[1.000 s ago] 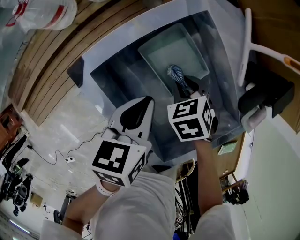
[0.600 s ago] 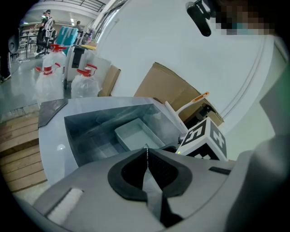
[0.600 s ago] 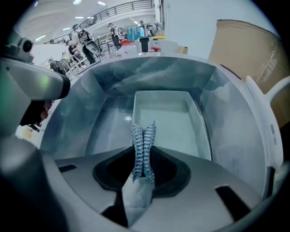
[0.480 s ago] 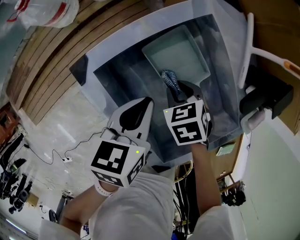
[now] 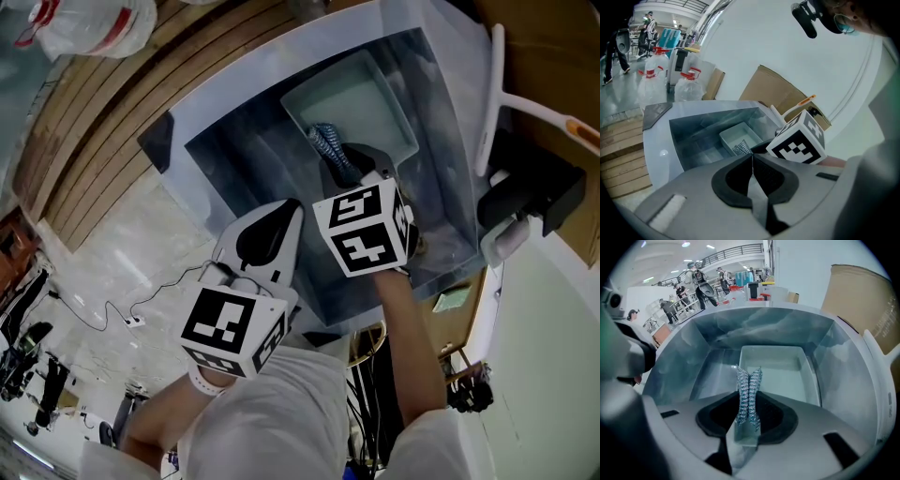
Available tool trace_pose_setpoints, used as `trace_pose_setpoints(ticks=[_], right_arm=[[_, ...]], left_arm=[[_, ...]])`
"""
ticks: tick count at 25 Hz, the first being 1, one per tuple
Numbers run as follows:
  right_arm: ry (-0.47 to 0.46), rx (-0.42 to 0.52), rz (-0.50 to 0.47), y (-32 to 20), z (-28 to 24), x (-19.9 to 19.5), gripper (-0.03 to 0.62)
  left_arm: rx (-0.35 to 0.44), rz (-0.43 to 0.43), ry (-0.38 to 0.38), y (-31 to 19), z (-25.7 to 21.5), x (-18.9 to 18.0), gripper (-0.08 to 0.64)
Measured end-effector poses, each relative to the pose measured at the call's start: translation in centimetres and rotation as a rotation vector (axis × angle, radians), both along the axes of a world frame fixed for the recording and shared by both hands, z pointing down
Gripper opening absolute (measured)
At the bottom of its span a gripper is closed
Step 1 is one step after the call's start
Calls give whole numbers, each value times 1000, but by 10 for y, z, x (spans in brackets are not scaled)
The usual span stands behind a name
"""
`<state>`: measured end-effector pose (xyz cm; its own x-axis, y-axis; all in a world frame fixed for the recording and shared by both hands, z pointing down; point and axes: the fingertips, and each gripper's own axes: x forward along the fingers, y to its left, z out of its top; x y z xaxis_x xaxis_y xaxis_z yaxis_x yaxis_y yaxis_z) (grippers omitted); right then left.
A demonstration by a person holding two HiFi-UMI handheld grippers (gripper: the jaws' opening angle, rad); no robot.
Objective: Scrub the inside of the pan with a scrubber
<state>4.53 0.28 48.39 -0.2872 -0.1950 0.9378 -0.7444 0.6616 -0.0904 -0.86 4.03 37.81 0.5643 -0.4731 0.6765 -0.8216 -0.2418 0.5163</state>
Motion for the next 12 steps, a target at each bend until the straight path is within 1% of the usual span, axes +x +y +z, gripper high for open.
trace_pose_setpoints(ticks=[6,8,12], right_arm=[[-17,-8,-14,-12,0,-10,107],[-54,-9,9,-15,-1,-13,107],[-163,22,43,-26,-19,-19,107]], left_arm=[[2,-3,-14,-3,2,-4,6],[0,-6,-12,-3,2,-4,6],[-4,-7,-10,-4,3,-5,6]])
